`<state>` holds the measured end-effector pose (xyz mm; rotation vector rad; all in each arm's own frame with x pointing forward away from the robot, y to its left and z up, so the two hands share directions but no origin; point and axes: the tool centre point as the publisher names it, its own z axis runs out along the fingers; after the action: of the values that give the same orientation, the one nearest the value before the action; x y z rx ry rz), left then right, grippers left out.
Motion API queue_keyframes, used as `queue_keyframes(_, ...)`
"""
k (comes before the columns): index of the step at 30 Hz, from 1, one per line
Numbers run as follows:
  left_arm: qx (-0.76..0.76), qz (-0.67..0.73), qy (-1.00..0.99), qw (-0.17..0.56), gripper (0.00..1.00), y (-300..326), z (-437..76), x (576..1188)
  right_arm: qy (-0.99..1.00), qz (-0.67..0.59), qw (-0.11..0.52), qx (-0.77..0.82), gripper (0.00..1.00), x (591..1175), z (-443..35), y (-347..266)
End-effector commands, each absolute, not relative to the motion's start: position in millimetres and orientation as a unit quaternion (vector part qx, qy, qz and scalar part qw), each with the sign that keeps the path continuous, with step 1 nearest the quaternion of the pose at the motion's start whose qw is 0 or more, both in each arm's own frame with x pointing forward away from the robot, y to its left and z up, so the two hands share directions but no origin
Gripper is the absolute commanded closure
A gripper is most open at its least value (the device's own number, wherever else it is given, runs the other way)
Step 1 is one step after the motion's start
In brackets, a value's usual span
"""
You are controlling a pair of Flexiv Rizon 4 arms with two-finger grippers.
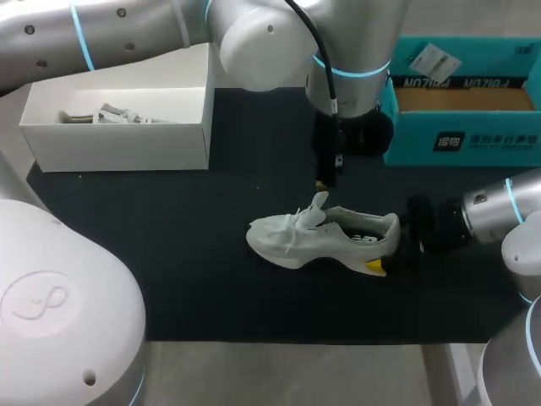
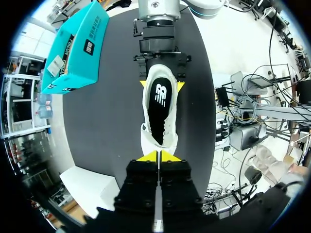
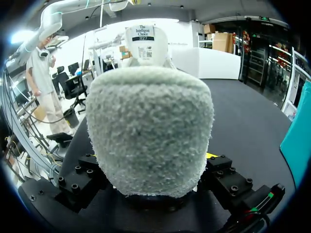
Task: Take the shoe out of the shoebox, open the shoe tongue, remove and reinsert the insole, then place the shoe into the shoebox
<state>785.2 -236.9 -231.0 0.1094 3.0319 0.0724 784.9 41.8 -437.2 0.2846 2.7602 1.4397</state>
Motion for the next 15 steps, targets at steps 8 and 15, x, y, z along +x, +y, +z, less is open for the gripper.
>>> queue_keyframes(8,0.042,-0.046,0.997,0.054,1.0,-272.3,-262.4,783.7,0.883,0.459,0.008,0.092,1.0,785.2,-443.8,45.5)
queue_keyframes(15,0.064,-0.056,0.995,0.053,1.0,-286.9,-301.9,776.9,0.883,0.459,0.008,0.092,1.0,785.2,-443.8,45.5)
